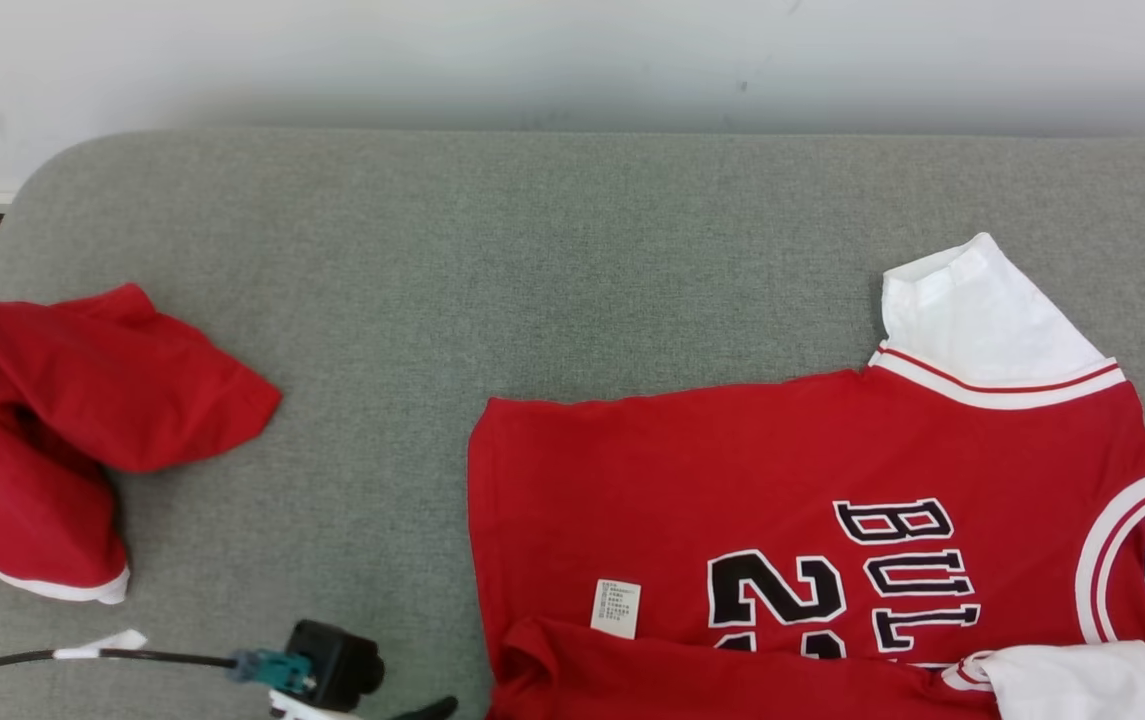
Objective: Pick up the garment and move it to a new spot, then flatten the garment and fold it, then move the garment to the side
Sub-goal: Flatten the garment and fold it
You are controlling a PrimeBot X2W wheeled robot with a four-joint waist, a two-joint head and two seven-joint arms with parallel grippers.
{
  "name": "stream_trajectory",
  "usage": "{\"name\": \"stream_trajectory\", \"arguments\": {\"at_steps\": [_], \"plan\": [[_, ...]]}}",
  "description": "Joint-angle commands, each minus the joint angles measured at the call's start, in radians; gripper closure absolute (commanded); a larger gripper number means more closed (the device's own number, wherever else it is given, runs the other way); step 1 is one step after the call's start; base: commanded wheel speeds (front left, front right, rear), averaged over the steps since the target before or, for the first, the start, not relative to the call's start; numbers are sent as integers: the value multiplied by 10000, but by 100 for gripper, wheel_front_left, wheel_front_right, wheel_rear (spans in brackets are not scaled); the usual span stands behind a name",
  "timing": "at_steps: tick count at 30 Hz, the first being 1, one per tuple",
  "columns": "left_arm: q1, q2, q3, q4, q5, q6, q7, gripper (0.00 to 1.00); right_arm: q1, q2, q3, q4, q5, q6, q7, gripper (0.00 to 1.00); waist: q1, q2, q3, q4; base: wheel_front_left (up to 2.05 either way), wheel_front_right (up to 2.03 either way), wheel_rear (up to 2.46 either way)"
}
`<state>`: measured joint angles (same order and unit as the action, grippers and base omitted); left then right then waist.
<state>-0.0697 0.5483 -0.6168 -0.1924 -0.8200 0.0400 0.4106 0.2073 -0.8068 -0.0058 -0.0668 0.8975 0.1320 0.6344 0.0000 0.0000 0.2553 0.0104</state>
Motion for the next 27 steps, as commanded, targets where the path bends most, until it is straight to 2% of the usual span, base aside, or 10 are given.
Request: {"name": "stream_trajectory", "arguments": {"at_steps": [1,6,8,10,14,20,23,27], "plan": [[129,126,152,-123,109,101,-82,0,-65,59,-236,-153,-6,-27,-83,0,0,0,40,9,0,0,0],[-330,726,819,-653,544,617,-206,0,-910,-48,-1230,-1094,278,-27,-86,0,0,0,428,21,0,0,0],[-859,741,1136,-764,823,840,-332,0,-1623,-167,-1506,-1396,-26,-27,-250,0,0,0,758,81,0,0,0],[-1505,695,1143,-798,1139,846,-277,0,-2425,-266,-1538,-1453,-471,-27,-330,0,0,0,1154,157,0,0,0],[-3202,-55,999,-164,1601,775,-331,0,-4428,8,-974,-900,-1474,-25,-257,0,0,0,1913,516,0,0,0],[-5198,-1161,371,1478,2347,506,-479,0,-7432,979,471,901,-2921,-27,-255,0,0,0,2799,1038,0,0,0],[-5728,-1583,145,2043,2488,367,-664,0,-8475,1356,1092,1956,-3349,-27,-453,0,0,0,3030,1253,0,0,0],[-6026,-1990,-146,2424,2363,65,-697,0,-9214,1545,1681,3099,-3462,-27,-666,0,0,0,3144,1462,0,0,0]]}}
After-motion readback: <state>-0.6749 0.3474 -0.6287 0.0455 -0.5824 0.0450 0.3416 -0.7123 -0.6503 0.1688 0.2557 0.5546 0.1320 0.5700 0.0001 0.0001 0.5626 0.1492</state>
